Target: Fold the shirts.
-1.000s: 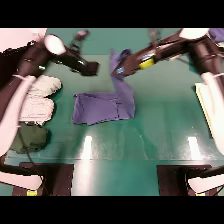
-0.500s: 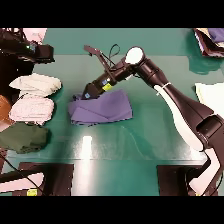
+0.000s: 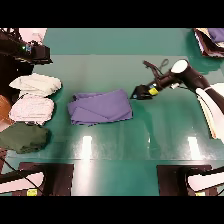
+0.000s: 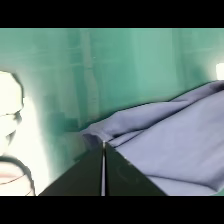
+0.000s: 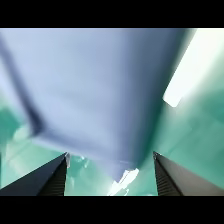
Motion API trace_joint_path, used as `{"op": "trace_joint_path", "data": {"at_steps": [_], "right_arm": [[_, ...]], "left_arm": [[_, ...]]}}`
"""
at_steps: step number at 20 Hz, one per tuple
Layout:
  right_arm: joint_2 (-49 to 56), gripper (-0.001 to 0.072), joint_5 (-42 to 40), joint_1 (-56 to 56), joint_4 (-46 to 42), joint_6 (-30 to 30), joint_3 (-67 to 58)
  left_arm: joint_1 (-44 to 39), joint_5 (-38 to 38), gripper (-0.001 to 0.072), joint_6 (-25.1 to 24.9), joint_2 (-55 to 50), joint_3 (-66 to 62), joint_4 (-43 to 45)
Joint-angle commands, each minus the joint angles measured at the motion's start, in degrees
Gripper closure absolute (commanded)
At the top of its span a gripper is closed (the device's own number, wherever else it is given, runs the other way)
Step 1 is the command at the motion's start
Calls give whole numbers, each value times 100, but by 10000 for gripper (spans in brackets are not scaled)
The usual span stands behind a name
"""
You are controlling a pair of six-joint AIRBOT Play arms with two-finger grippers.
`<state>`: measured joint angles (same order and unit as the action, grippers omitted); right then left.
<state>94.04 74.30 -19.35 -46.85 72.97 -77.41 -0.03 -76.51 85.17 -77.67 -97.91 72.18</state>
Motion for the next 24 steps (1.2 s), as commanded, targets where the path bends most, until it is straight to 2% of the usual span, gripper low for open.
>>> {"op": "trace_joint_path", "data": {"at_steps": [1,5,9,10,12,13,14,18,24], "right_arm": [[83,108,-247,417,389,-116,761],[931,109,-330,-85,1191,-302,337],[1639,125,-321,-811,1519,-299,-575],[1744,214,-323,-946,1547,-302,-772],[1908,471,-326,-1119,1534,-389,-1161],[1941,640,-319,-1143,1530,-498,-1305],[1937,698,-330,-1130,1521,-566,-1427],[1679,698,-214,-553,1016,-361,-1978],[79,699,-315,1770,-750,306,-2074]], "left_arm": [[2,166,679,-9,-7,2,-234],[2,199,679,-11,-7,2,-260],[2,192,679,-11,-7,2,-262],[2,190,679,-11,-7,2,-262],[2,186,679,-9,-7,2,-275],[2,184,679,-7,-7,2,-317],[2,157,679,-7,-7,2,-385],[-221,42,680,-11,-4,2,-492],[-1054,315,680,-11,-7,2,-494]]}}
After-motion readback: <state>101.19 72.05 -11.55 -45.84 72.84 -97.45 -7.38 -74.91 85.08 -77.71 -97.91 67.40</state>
